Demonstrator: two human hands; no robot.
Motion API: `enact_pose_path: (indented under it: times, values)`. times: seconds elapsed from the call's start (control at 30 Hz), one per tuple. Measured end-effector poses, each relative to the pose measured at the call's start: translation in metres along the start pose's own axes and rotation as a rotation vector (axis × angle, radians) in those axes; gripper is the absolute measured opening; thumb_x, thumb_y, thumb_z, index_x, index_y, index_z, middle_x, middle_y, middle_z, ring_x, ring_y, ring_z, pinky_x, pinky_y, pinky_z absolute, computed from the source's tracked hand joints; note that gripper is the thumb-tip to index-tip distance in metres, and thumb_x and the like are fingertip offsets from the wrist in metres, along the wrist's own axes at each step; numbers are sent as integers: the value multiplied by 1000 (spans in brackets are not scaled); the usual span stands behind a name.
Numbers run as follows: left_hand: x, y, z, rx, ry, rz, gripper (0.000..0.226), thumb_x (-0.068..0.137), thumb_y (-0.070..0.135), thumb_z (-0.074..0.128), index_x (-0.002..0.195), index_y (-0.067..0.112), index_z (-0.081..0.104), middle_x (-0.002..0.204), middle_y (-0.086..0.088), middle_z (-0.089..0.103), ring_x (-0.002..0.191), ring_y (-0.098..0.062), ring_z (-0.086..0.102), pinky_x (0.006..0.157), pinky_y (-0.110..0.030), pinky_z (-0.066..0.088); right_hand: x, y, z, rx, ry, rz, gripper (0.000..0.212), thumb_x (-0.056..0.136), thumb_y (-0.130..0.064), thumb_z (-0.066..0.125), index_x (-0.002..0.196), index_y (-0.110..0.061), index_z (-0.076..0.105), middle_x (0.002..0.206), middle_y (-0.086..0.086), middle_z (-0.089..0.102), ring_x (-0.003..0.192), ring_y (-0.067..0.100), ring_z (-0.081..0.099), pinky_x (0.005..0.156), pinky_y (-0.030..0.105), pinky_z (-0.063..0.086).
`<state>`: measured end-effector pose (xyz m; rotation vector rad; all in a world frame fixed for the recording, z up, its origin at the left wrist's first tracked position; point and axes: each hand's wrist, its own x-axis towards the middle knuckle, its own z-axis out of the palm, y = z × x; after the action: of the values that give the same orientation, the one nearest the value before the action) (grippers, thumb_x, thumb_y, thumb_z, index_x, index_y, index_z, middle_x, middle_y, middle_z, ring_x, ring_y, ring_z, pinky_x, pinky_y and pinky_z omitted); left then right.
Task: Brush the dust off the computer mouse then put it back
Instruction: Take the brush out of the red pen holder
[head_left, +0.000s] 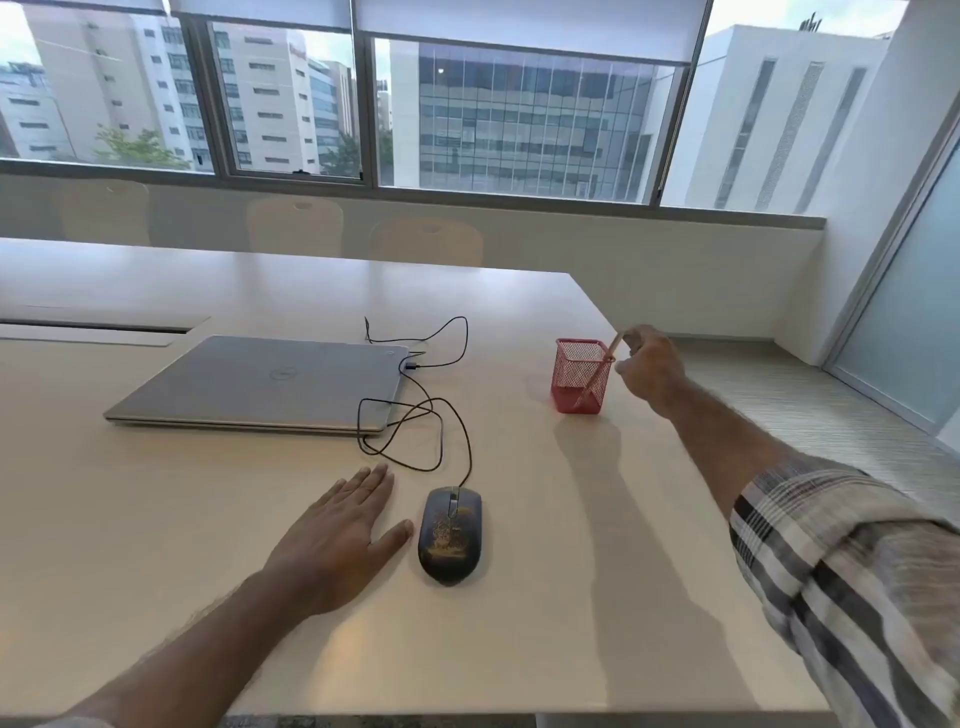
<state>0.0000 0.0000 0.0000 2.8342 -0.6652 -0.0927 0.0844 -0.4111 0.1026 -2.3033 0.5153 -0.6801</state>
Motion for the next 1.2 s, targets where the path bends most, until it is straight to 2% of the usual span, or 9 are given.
enact_pose_path:
  times: [0.13,0.23,0.33,0.43,0.5,0.7,0.9,1.03,1.2]
  values:
    - [0,-1,0,21,-24,-13,78,102,67,20,161,24,-9,170,8,-13,155,-4,-12,127,-27,-4,7,-3,2,108,-127,91,63,84,9,58,142,-12,48,115,6,49,97,22,52,57,23,43]
    - [1,0,1,21,-26,-14,79,101,68,20,161,24,-8,170,8,-12,156,-4,-12,128,-28,-3,12,-2,5,161,-166,95,58,88,0,65,140,-21,50,111,5,54,82,25,58,51,26,44]
    - [2,-3,1,18,-12,-11,80,101,68,20,161,25,-8,170,9,-12,155,-4,-12,127,-27,-4,11,-3,6,206,-121,56,42,90,-7,69,130,-19,60,91,8,61,69,22,57,51,27,43]
    - [3,-4,3,17,-2,-7,79,101,69,20,161,26,-8,170,9,-13,155,-3,-12,126,-27,-4,10,-6,7,240,-76,37,13,89,-3,67,98,-13,67,82,6,63,69,23,58,53,30,44]
    - [2,-4,3,15,2,-7,80,100,69,20,161,26,-8,170,9,-12,155,-4,-12,126,-27,-4,10,-9,8,237,-76,32,15,88,-4,68,82,-17,63,84,7,63,71,24,58,58,34,47]
    - [4,-7,6,28,24,-1,80,100,70,20,161,26,-9,170,10,-12,153,0,-14,124,-24,-7,5,-15,16,116,-101,-6,15,91,-20,69,94,-6,69,86,8,65,76,25,58,77,45,56]
    - [4,-8,8,25,29,8,81,100,71,19,161,25,-8,170,10,-11,154,-2,-12,124,-24,-6,3,-21,12,78,-79,-70,16,92,-16,68,93,-1,71,84,9,66,74,23,57,73,38,52]
    - [4,-7,7,27,38,7,81,100,70,20,161,25,-7,170,9,-11,155,-3,-12,124,-25,-6,1,-27,4,62,11,-128,17,91,-6,56,88,4,69,84,18,71,67,24,54,68,36,48]
    - [3,-6,6,22,46,12,79,101,69,21,161,26,-7,171,9,-10,155,-2,-11,124,-25,-6,-5,-38,-6,80,199,-224,19,96,-8,51,98,6,63,96,22,71,86,36,64,78,43,51]
